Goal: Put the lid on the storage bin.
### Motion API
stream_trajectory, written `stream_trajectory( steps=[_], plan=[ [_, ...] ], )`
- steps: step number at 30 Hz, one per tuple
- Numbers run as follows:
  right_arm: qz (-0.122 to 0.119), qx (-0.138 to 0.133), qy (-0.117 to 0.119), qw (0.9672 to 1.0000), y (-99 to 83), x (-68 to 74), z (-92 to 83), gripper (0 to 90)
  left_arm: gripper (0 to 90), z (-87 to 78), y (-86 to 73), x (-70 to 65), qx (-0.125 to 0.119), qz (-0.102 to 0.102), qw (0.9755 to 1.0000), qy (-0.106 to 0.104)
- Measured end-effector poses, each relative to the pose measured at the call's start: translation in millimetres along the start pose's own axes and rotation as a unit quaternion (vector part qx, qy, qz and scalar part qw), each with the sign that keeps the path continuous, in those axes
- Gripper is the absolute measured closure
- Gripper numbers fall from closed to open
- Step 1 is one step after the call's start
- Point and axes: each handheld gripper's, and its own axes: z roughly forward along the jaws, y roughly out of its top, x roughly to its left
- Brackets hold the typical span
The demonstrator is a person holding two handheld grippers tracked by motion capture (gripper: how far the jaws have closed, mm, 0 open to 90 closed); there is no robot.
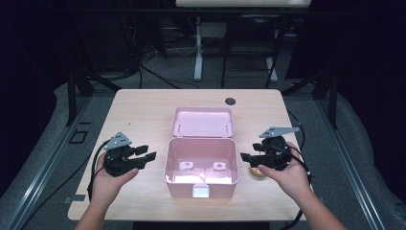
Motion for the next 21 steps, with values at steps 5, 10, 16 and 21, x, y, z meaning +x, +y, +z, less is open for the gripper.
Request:
stream_trajectory(
  steps=[5, 10, 16, 21],
  plan=[
    [-0.004, 0.029, -0.011, 0.9995, 3.1, -7.8, 4.3, 35.3, 55.8, 0.3, 1.1, -2.3, 0.012, 0.002, 0.9999, -0.007],
    [-0.006, 0.060, -0.024, 0.9979, 4.4, -17.0, 11.4, 31.9, 53.7, 1.5, 1.6, -5.0, 0.026, 0.008, 0.9996, -0.008],
    [-0.013, 0.095, -0.042, 0.9945, 4.7, -28.8, 20.8, 27.8, 51.6, 3.1, 1.0, -4.7, 0.025, 0.008, 0.9997, -0.001],
    [-0.012, 0.113, -0.050, 0.9922, 3.8, -33.4, 26.3, 25.4, 49.7, 4.4, -0.4, -2.6, 0.028, 0.001, 0.9996, 0.004]
  ],
)
